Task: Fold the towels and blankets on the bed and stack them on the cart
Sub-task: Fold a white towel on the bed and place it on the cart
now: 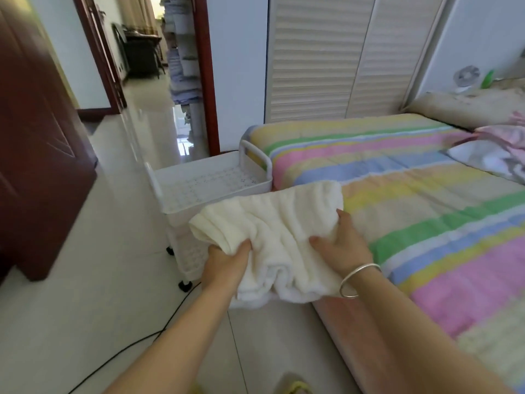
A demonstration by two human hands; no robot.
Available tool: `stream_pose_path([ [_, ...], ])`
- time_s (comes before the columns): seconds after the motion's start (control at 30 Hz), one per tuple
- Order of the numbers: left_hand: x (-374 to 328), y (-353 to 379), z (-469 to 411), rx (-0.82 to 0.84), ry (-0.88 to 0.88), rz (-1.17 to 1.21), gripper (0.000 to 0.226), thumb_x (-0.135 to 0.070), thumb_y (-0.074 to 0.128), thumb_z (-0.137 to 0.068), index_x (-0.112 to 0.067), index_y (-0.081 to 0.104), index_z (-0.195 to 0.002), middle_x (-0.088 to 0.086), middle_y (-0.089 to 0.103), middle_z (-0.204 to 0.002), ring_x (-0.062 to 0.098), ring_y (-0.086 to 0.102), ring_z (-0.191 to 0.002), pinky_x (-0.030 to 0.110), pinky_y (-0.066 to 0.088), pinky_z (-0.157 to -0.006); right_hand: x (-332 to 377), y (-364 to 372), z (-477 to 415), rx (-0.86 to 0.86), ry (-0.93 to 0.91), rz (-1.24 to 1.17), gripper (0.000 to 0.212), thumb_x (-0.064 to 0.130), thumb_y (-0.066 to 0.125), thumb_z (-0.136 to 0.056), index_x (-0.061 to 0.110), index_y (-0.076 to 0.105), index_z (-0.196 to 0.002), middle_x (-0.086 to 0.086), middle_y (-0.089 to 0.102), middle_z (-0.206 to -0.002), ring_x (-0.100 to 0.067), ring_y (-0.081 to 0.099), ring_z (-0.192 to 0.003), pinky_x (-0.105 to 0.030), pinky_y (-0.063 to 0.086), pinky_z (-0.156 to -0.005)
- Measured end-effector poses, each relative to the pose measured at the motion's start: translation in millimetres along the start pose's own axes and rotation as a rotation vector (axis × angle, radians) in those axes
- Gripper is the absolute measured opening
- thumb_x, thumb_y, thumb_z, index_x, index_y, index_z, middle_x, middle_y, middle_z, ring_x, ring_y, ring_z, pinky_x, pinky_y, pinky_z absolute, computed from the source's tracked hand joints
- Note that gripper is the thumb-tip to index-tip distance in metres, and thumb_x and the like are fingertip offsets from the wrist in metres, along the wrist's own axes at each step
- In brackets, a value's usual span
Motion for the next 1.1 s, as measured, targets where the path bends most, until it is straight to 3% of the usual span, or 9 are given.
stream_pose_path([
  [0.1,-24.4,-0.7,-24.7,0.014,-0.009,0.037,0.074,-0.068,0.057,-0.057,-0.025,0.059,-0.118,-0.008,0.067,-0.106,0.014,0.063,-0.095,0.031,0.05,-0.081,17.6,-6.0,-32.1,0.018,-0.014,-0.003,0.084,0.037,0.069,-0.083,0.017,0.02,-0.149,-0.009,0.045,-0.143,-0.03,0.046,-0.127,-0.035,0.037,-0.099],
  [0.33,-90.3,-45.6,-67.2,-0.038,-0.027,0.23,0.071,-0.062,0.068,-0.057,-0.026,0.06,-0.118,-0.006,0.069,-0.107,0.018,0.063,-0.099,0.038,0.052,-0.092,108.4,-18.5,-93.5,0.041,-0.178,0.041,0.085,0.037,0.067,-0.084,0.017,0.018,-0.149,-0.009,0.045,-0.142,-0.03,0.047,-0.126,-0.038,0.039,-0.1],
  [0.53,-103.7,-72.0,-147.9,-0.093,-0.009,0.228,0.073,-0.061,0.061,-0.058,-0.027,0.057,-0.123,-0.004,0.066,-0.114,0.021,0.061,-0.103,0.041,0.049,-0.098,166.0,34.0,-174.8,0.107,-0.232,0.069,0.083,0.035,0.066,-0.084,0.019,0.018,-0.149,-0.008,0.047,-0.14,-0.029,0.047,-0.126,-0.035,0.038,-0.097],
  [0.7,-112.6,-80.7,-224.3,-0.188,-0.057,0.212,0.073,-0.049,0.068,-0.068,-0.015,0.048,-0.129,0.0,0.061,-0.121,0.026,0.059,-0.107,0.039,0.049,-0.096,191.8,74.1,-253.6,0.094,-0.234,0.056,0.079,0.034,0.07,-0.081,0.016,0.029,-0.145,-0.011,0.052,-0.133,-0.031,0.05,-0.121,-0.032,0.038,-0.089],
  [0.8,-103.2,-85.2,-264.8,-0.329,-0.093,0.078,0.089,-0.041,0.063,-0.081,-0.011,0.014,-0.15,0.011,0.049,-0.138,0.034,0.052,-0.12,0.042,0.045,-0.102,206.1,102.8,-294.6,0.139,-0.268,0.114,0.069,0.033,0.07,-0.081,0.015,0.037,-0.139,-0.008,0.053,-0.13,-0.029,0.051,-0.117,-0.028,0.036,-0.083],
  [0.87,-100.3,-83.0,-278.4,-0.35,-0.127,-0.032,0.096,-0.036,0.06,-0.089,-0.025,-0.011,-0.153,0.017,0.038,-0.147,0.038,0.047,-0.126,0.044,0.04,-0.106,207.9,123.5,-315.8,0.172,-0.286,0.154,0.07,0.036,0.07,-0.081,0.016,0.038,-0.139,-0.008,0.052,-0.132,-0.028,0.052,-0.118,-0.03,0.038,-0.087],
  [0.93,-96.2,-82.1,-292.2,-0.354,-0.117,-0.149,0.096,-0.034,0.056,-0.093,-0.039,-0.023,-0.148,0.02,0.034,-0.148,0.038,0.05,-0.12,0.042,0.041,-0.1,203.8,149.9,-337.2,0.2,-0.284,0.178,0.073,0.04,0.071,-0.079,0.016,0.038,-0.14,-0.007,0.051,-0.135,-0.029,0.051,-0.12,-0.033,0.039,-0.093],
  [1.0,-92.3,-82.4,-301.9,-0.328,-0.068,-0.277,0.089,-0.03,0.051,-0.096,-0.048,-0.019,-0.147,0.022,0.036,-0.143,0.036,0.054,-0.109,0.04,0.042,-0.09,194.5,167.9,-350.4,0.23,-0.26,0.183,0.073,0.04,0.071,-0.081,0.016,0.037,-0.141,-0.007,0.049,-0.138,-0.029,0.048,-0.123,-0.033,0.037,-0.097],
  [1.1,-83.4,-82.4,-314.8,-0.215,-0.059,-0.455,0.071,-0.029,0.046,-0.096,-0.048,0.004,-0.151,0.019,0.031,-0.146,0.036,0.049,-0.117,0.039,0.042,-0.098,176.8,182.6,-362.7,0.264,-0.215,0.171,0.07,0.032,0.07,-0.085,0.014,0.035,-0.144,-0.007,0.047,-0.14,-0.027,0.044,-0.128,-0.025,0.031,-0.092],
])
Point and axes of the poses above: each hand's wrist, its own z-axis away from the middle knuckle, its own y-axis out of the palm, x = y × z, the point moved 3 cm from there along -z, towards the middle knuckle
